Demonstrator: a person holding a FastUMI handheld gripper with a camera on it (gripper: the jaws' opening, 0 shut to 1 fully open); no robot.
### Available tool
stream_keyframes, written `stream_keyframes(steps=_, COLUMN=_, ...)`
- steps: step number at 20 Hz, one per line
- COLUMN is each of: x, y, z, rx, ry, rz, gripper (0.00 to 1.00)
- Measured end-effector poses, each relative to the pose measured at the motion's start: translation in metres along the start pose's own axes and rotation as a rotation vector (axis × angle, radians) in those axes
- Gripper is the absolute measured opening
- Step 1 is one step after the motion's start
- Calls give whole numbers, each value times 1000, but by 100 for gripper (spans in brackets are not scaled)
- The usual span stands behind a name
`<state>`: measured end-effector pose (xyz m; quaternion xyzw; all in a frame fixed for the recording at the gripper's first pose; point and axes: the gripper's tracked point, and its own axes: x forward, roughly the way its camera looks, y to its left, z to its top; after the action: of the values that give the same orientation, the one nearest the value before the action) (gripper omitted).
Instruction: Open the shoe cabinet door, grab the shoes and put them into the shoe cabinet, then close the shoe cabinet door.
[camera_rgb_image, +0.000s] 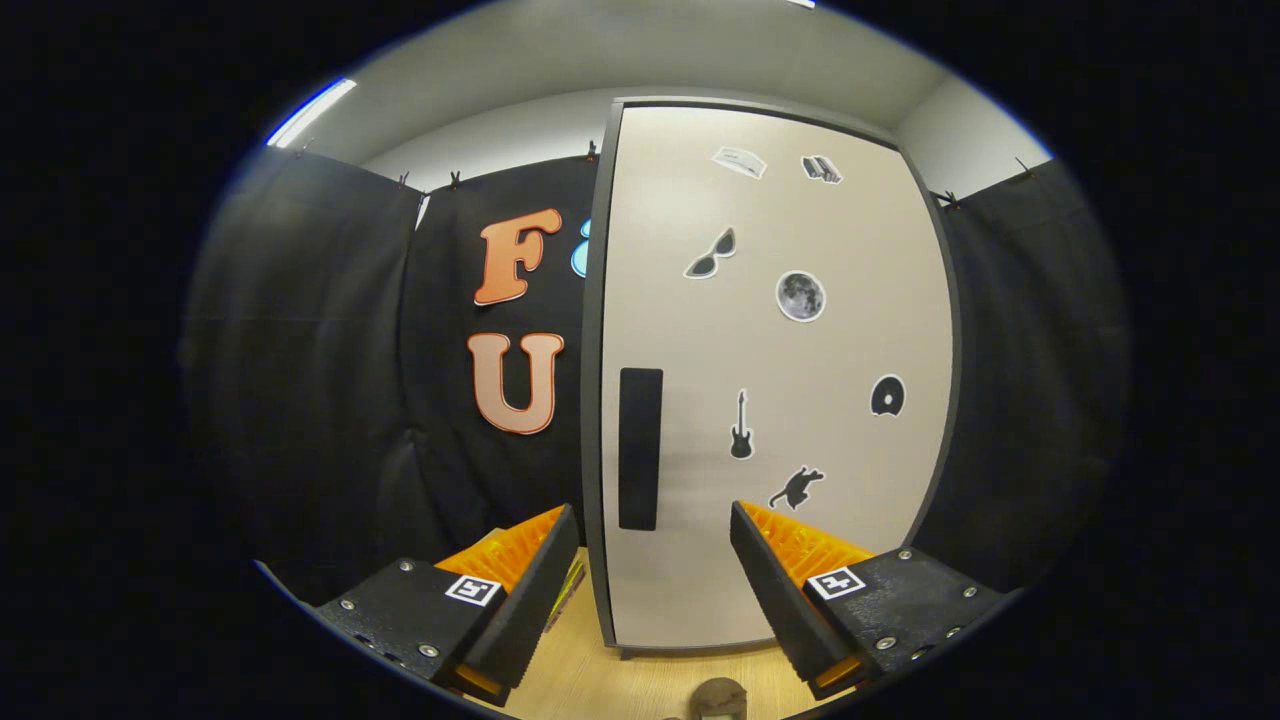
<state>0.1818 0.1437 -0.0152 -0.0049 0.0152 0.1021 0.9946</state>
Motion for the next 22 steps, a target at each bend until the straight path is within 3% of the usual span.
stream_keyframes(steps=9, x=62, y=9, z=4, rx=-13, ry=-17, rz=7, gripper=95)
stream_keyframes(steps=13, x=81, y=8, z=3, rx=-11, ry=-16, rz=-9, gripper=87)
stream_keyframes(steps=21, x=93, y=7, z=2, rx=2, ry=-22, rz=-37, gripper=39)
stream_keyframes(steps=22, x=92, y=7, z=2, rx=2, ry=-20, rz=-32, gripper=37)
